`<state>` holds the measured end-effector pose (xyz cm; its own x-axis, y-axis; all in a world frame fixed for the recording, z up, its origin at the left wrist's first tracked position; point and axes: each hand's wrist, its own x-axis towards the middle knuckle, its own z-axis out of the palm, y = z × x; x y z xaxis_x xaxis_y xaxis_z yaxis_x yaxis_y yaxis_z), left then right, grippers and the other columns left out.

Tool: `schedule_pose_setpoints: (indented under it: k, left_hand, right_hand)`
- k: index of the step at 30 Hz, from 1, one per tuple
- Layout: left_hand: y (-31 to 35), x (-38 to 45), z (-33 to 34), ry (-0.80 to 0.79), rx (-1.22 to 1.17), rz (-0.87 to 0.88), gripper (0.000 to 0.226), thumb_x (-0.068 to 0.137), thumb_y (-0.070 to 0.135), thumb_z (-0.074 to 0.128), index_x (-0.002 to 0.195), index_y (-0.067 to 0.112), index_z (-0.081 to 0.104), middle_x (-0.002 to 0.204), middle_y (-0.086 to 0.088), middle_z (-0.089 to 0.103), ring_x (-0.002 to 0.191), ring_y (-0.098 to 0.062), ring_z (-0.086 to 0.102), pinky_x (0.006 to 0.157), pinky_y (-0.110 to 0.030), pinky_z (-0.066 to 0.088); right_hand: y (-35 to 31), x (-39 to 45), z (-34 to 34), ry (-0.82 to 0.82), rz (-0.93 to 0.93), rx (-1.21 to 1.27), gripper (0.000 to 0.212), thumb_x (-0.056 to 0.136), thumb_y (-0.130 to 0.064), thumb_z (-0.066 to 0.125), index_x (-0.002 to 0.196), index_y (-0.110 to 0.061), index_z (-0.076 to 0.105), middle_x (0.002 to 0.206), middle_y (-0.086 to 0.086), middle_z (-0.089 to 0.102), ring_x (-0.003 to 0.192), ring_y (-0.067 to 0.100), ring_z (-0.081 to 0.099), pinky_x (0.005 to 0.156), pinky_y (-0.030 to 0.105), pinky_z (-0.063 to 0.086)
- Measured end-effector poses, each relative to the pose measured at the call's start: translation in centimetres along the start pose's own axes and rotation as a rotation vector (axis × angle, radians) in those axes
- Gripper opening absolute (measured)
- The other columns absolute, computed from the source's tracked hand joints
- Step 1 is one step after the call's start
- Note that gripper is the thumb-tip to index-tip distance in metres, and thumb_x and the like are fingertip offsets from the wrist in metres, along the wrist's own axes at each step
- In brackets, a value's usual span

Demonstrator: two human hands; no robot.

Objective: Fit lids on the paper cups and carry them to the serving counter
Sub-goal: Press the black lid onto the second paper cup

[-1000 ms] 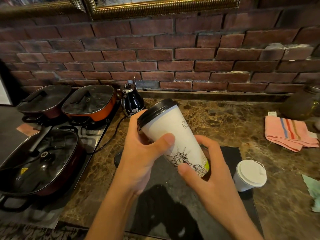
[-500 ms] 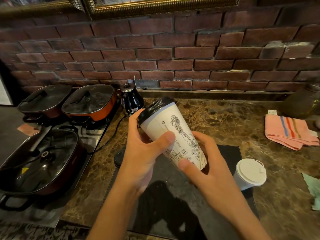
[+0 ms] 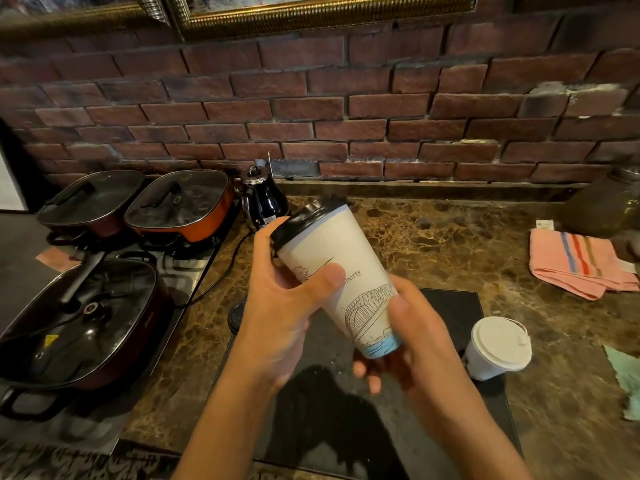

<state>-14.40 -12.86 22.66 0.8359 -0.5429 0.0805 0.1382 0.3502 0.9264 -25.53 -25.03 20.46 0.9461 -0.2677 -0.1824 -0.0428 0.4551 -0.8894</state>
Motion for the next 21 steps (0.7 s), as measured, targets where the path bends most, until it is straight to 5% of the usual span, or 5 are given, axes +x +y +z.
schedule_pose_setpoints:
  k: [5,8,14,19,21]
  left_hand:
    - [-0.33,-0.24,0.01,0.013,0.015,0.031,0.072,0.065,0.015,0.086,0.125,0.040,0.055,0.110,0.002,0.074,0.104,-0.022,0.073,0.073,-0.037,0.062]
    - [-0.06,-0.24,-0.33,-0.040,-0.033,0.010,0.079,0.056,0.023,0.097,0.122,0.040,0.059,0.112,-0.003,0.073,0.104,-0.026,0.073,0.075,-0.040,0.062]
    - [0.27,-0.50,-0.21,-0.057,-0.027,-0.049,0.112,0.047,0.041,0.100,0.143,0.025,0.046,0.128,-0.017,0.066,0.117,-0.038,0.066,0.083,-0.052,0.060]
    - [0.01,-0.57,-0.17,-0.023,0.000,0.016,0.072,0.057,0.023,0.096,0.118,0.041,0.062,0.118,-0.005,0.071,0.110,-0.030,0.070,0.078,-0.045,0.062]
    - [0.17,-0.61,-0.25,-0.049,-0.011,0.011,0.071,0.056,0.025,0.098,0.115,0.042,0.064,0.119,-0.006,0.071,0.111,-0.029,0.070,0.079,-0.045,0.061]
  right_hand:
    - [0.53,-0.30,0.06,0.128,-0.308,-0.478,0.061,0.070,-0.060,0.070,0.127,-0.048,0.050,0.110,-0.024,0.061,0.091,0.007,0.069,0.058,0.018,0.057]
    - [0.12,-0.58,-0.03,-0.014,-0.109,-0.142,0.055,0.070,-0.063,0.075,0.119,-0.041,0.063,0.098,0.000,0.071,0.055,0.017,0.065,0.043,0.021,0.050]
    - [0.44,-0.76,-0.82,-0.352,0.399,0.653,0.064,0.071,-0.055,0.082,0.123,-0.019,0.071,0.102,0.026,0.067,0.055,0.019,0.062,0.045,0.023,0.053]
    - [-0.08,-0.53,-0.44,0.076,-0.146,-0.411,0.060,0.069,-0.067,0.068,0.123,-0.043,0.058,0.110,-0.014,0.068,0.089,0.014,0.072,0.058,0.021,0.056]
    - [0.18,-0.68,-0.64,0.114,-0.241,-0.477,0.057,0.070,-0.067,0.066,0.121,-0.045,0.059,0.110,-0.017,0.068,0.093,0.010,0.071,0.061,0.021,0.057]
